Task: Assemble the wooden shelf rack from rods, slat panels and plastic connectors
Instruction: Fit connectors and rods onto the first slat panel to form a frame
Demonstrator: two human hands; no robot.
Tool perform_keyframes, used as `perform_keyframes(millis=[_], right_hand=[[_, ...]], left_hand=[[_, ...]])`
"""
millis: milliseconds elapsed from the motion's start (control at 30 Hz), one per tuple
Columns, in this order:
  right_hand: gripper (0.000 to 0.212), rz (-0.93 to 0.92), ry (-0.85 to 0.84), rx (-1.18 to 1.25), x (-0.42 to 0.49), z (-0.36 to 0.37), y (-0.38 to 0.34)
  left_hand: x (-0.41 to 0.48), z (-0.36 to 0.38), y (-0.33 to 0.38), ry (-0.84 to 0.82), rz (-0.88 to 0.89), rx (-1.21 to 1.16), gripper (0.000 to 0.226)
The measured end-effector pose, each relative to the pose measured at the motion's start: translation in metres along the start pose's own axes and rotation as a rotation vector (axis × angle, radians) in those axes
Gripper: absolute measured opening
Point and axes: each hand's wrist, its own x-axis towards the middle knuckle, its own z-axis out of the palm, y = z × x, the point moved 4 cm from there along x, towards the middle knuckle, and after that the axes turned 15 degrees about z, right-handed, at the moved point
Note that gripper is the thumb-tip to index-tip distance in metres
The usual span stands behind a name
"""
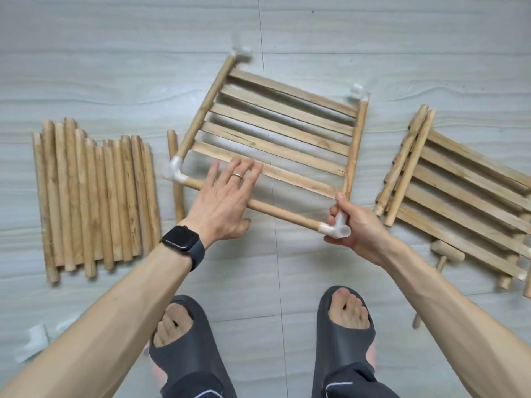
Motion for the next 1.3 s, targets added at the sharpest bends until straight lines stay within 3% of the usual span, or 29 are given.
perform_keyframes(millis=[100, 233, 333, 433, 500, 567, 700, 833, 967, 1300], right_hand=[[0.04, 0.063, 0.028, -0.142, 0.008, -0.019, -0.005], [0.043, 0.013, 0.139, -0.214, 0.011, -0.032, -0.014], [0.057, -0.1, 0.345, -0.346, 0.008, -0.044, -0.019], [0.092, -0.434, 0.676, -0.788, -0.013, -0.041, -0.028], [0.117, -0.636, 0.727, -1.256, -0.021, -0.02, -0.031], [0.129, -0.582, 0.68, -1.664, -0.012, -0.001, -0.03], [0.124, -0.419, 0.701, -1.905, 0.001, 0.006, -0.046], [0.096, -0.416, 0.707, -1.94, 0.006, -0.002, -0.05], [0.078, -0.424, 0.698, -2.028, 0.012, -0.01, -0.042], [0.076, -0.556, 0.651, -2.096, 0.008, -0.034, -0.043]], left_hand=[[0.011, 0.006, -0.002, -0.108, 0.0, 0.061, 0.107], [0.014, 0.015, -0.007, -0.17, -0.033, 0.075, 0.11], [0.01, 0.015, -0.021, -0.191, -0.078, 0.114, 0.112], [0.009, 0.011, -0.02, -0.179, -0.01, 0.176, 0.105], [0.009, 0.008, -0.013, -0.16, 0.017, 0.179, 0.104], [0.008, 0.008, -0.004, -0.152, 0.029, 0.182, 0.104], [0.002, 0.009, 0.005, -0.151, 0.011, 0.158, 0.109], [-0.013, 0.013, -0.01, -0.282, -0.063, 0.219, 0.123], [-0.024, 0.015, -0.023, -0.428, -0.082, 0.271, 0.107], [-0.017, 0.008, -0.017, -0.347, -0.01, 0.243, 0.074]])
